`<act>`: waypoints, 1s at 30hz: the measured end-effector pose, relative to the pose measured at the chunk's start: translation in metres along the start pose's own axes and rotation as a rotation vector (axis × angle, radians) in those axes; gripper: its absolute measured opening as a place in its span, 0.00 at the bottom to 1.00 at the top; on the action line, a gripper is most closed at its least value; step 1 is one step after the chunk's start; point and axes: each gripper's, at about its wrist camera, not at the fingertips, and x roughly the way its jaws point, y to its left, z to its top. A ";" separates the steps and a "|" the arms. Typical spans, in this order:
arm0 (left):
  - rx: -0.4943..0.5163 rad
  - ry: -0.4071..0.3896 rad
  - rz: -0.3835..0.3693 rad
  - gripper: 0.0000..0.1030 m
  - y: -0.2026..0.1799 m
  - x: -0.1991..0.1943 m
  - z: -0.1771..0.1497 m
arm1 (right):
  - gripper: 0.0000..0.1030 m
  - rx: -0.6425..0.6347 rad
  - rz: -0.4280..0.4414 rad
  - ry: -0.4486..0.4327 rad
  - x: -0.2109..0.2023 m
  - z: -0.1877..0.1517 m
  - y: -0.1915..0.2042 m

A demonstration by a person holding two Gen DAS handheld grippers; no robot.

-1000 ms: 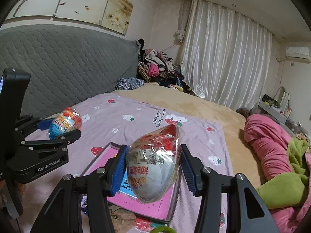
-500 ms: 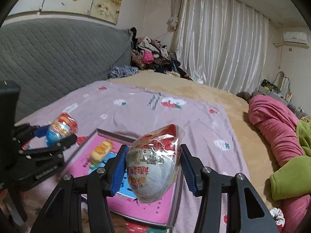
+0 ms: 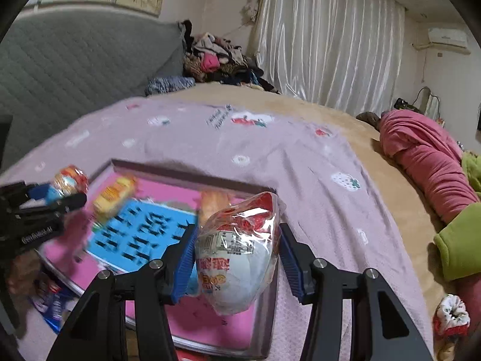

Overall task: Organize objects
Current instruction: 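Lower both held eggs over the book inside the tray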

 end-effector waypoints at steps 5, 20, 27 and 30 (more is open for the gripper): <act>0.024 0.029 0.014 0.51 -0.007 0.010 -0.004 | 0.51 0.009 0.005 0.036 0.014 -0.010 -0.003; 0.003 0.058 0.010 0.51 -0.003 0.027 -0.005 | 0.51 -0.065 -0.043 0.126 0.046 -0.016 0.011; 0.005 0.092 0.010 0.51 -0.004 0.038 -0.008 | 0.52 -0.095 -0.066 0.165 0.061 -0.015 0.016; -0.009 0.119 -0.018 0.51 -0.003 0.042 -0.010 | 0.52 -0.102 -0.074 0.164 0.063 -0.016 0.018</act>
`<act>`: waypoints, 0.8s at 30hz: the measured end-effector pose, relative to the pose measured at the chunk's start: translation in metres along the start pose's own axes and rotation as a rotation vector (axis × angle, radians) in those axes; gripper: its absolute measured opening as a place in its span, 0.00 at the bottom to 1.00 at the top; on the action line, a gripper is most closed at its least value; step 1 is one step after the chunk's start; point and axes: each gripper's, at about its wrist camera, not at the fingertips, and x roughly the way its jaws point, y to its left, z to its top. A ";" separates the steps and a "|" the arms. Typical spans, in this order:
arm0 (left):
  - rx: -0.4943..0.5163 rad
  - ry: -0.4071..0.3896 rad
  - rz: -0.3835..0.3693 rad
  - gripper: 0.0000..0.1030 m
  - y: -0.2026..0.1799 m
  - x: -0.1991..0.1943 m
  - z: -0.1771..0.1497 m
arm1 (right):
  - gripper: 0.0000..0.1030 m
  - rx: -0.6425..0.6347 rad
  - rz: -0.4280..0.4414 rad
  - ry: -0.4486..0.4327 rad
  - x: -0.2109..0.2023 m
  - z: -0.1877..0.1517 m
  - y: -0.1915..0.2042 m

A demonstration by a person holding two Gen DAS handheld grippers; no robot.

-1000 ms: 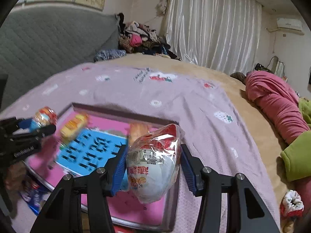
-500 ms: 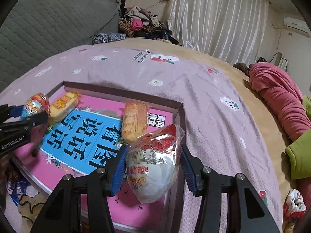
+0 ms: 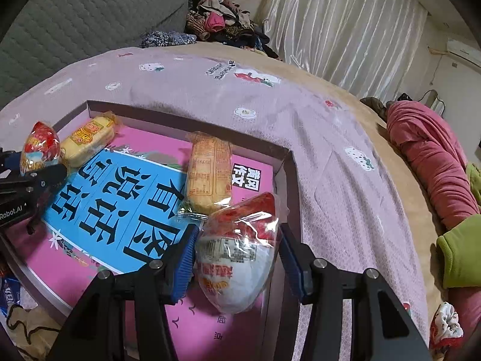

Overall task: Organize objects
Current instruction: 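Lower both held eggs over the book inside the tray, then open both tools to release the eggs onto the book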

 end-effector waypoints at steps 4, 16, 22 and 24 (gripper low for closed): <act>0.000 0.003 0.006 0.51 0.000 0.000 -0.001 | 0.52 -0.010 -0.007 0.009 0.002 -0.001 0.002; 0.001 0.007 0.004 0.54 0.000 -0.003 0.000 | 0.52 -0.019 -0.025 -0.002 -0.001 -0.001 0.003; 0.004 -0.005 0.021 0.62 0.001 -0.009 0.000 | 0.57 -0.020 -0.031 -0.001 -0.004 -0.001 0.002; 0.006 -0.004 0.025 0.65 0.001 -0.009 0.000 | 0.58 -0.017 -0.028 -0.001 -0.004 -0.001 0.002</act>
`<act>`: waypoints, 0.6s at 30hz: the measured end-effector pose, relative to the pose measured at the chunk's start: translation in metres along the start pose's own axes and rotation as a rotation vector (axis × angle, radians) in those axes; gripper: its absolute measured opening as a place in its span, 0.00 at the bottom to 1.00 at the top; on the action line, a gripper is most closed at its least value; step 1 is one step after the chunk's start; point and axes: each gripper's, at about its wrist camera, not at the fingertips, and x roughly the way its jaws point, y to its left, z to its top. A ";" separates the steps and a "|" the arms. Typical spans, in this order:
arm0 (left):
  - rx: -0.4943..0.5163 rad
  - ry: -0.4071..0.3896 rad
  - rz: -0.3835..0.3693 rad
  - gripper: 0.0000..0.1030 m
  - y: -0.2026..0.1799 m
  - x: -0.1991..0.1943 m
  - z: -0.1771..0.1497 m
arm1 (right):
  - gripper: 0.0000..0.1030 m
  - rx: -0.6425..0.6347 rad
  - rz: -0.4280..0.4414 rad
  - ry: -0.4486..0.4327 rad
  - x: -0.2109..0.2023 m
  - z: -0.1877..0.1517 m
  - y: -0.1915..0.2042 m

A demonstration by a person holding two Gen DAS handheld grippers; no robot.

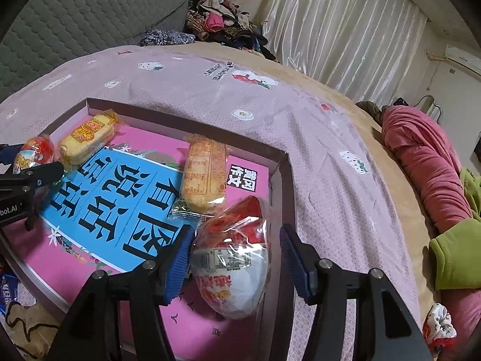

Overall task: Organize objects
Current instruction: 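Open both tools to release the eggs onto the book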

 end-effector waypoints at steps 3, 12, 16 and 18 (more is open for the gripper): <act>0.010 -0.007 0.007 0.70 0.000 -0.003 0.000 | 0.62 -0.001 -0.005 0.005 -0.001 0.000 0.000; -0.002 0.019 -0.015 0.74 0.006 -0.011 0.001 | 0.69 0.014 -0.008 -0.026 -0.014 0.002 -0.005; -0.002 0.004 0.004 0.75 0.009 -0.020 0.002 | 0.70 0.021 -0.012 -0.043 -0.021 0.003 -0.007; -0.004 -0.008 0.000 0.75 0.011 -0.027 0.003 | 0.70 0.027 -0.013 -0.055 -0.027 0.004 -0.008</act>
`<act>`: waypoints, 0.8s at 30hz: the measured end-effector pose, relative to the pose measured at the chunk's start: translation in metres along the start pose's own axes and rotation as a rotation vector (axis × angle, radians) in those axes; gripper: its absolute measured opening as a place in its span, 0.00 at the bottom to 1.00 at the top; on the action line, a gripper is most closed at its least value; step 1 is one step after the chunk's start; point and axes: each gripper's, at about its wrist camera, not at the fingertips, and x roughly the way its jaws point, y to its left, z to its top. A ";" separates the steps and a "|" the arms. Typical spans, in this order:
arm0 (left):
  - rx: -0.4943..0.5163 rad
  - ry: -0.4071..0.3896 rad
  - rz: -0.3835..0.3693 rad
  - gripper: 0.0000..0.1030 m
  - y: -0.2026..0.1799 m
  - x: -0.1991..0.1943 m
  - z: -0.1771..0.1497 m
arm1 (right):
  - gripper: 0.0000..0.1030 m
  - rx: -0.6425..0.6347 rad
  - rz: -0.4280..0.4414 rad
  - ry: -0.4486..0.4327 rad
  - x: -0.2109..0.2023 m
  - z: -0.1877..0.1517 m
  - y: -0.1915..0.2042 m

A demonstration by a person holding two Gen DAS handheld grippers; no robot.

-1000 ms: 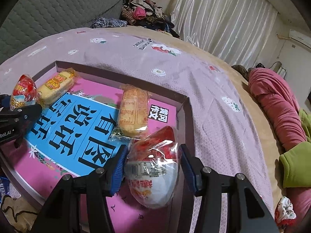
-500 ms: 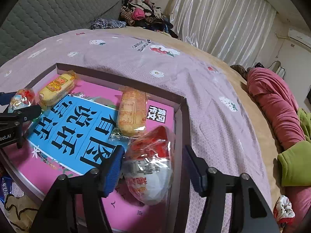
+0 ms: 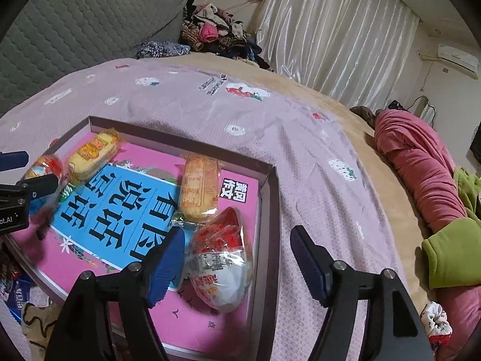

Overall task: Organize objects
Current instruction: 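Open both tools to release the eggs onto the book, then withdraw both open tools from the tray toward the walnut and green ring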

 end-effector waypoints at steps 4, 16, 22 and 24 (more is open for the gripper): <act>-0.012 -0.028 -0.009 0.75 0.003 -0.015 0.003 | 0.73 0.011 -0.002 -0.029 -0.012 0.003 -0.002; 0.022 -0.168 0.040 0.76 -0.005 -0.083 0.005 | 0.79 0.032 -0.002 -0.135 -0.074 0.019 -0.004; 0.022 -0.211 0.056 0.77 -0.006 -0.116 -0.002 | 0.84 0.043 -0.015 -0.159 -0.107 0.021 -0.007; 0.013 -0.222 0.050 0.78 -0.004 -0.129 -0.004 | 0.84 0.050 -0.009 -0.168 -0.121 0.018 -0.008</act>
